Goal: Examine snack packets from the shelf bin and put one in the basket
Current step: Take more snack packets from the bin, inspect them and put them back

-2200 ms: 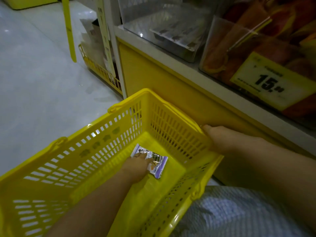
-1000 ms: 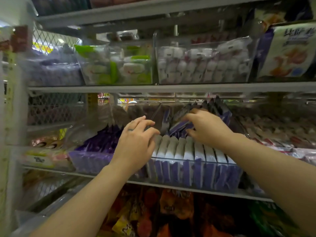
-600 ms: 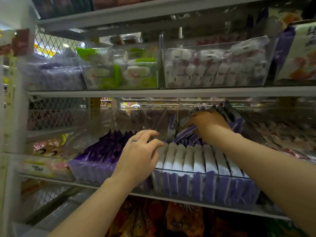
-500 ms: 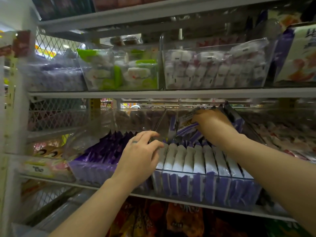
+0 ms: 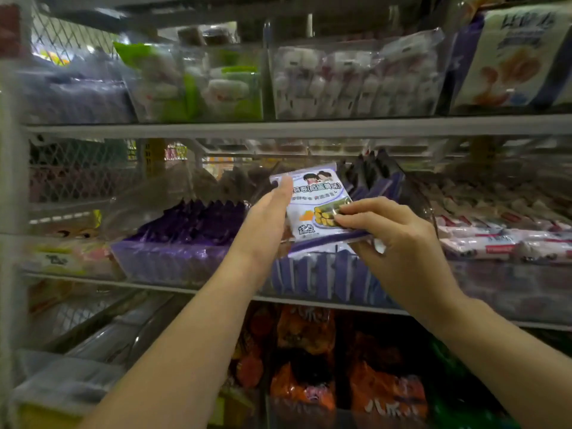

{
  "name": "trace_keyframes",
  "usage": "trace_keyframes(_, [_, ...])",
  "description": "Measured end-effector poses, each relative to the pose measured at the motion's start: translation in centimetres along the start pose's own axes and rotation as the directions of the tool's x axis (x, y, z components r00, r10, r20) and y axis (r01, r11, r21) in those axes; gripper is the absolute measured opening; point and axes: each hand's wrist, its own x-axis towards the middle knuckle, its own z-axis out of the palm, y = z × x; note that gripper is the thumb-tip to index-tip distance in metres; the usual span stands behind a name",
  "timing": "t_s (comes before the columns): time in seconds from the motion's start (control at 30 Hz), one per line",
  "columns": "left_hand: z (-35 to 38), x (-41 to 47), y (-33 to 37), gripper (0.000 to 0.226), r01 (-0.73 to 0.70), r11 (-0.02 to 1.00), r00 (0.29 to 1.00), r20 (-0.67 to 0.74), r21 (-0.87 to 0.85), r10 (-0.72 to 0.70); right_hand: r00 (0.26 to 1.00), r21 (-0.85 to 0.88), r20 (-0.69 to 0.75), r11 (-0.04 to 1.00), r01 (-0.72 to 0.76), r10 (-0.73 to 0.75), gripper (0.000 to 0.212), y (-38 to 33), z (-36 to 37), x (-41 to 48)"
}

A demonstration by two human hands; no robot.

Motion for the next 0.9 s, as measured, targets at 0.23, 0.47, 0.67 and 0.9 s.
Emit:
trace_keyframes(0.23, [0.2,-4.1,-4.8,0.032,-0.170,0.956,0.964,-0.160,0.241,0.212,0.914,0.386,0.347,0.857,-0.342,0.208,0.064,-1.5,0.4,-6.3])
trace_keyframes(0.47, [0.2,-8.3,-10.6,0.053,-0.181,0.971,0.981,0.102,0.159,0.166,0.677,0.697,0.385,0.284,-0.659,0.627,0.054,-3.1,3.4,-9.9])
trace_keyframes(0.67, [0.3,-9.2,-14.0,0.066,-0.135,0.970,0.981,0.168,0.201,0.101,0.532,0.779,0.474,-0.053,-0.624,0.702,0.028,-3.1,5.1,-12.2])
trace_keyframes(0.9, [0.3,-10.0,-15.5,0.019,-0.119,0.993,0.990,-0.068,0.015,0.120,0.591,0.775,0.518,-0.046,-0.630,0.619,0.018,-3.0,5.9,-13.6])
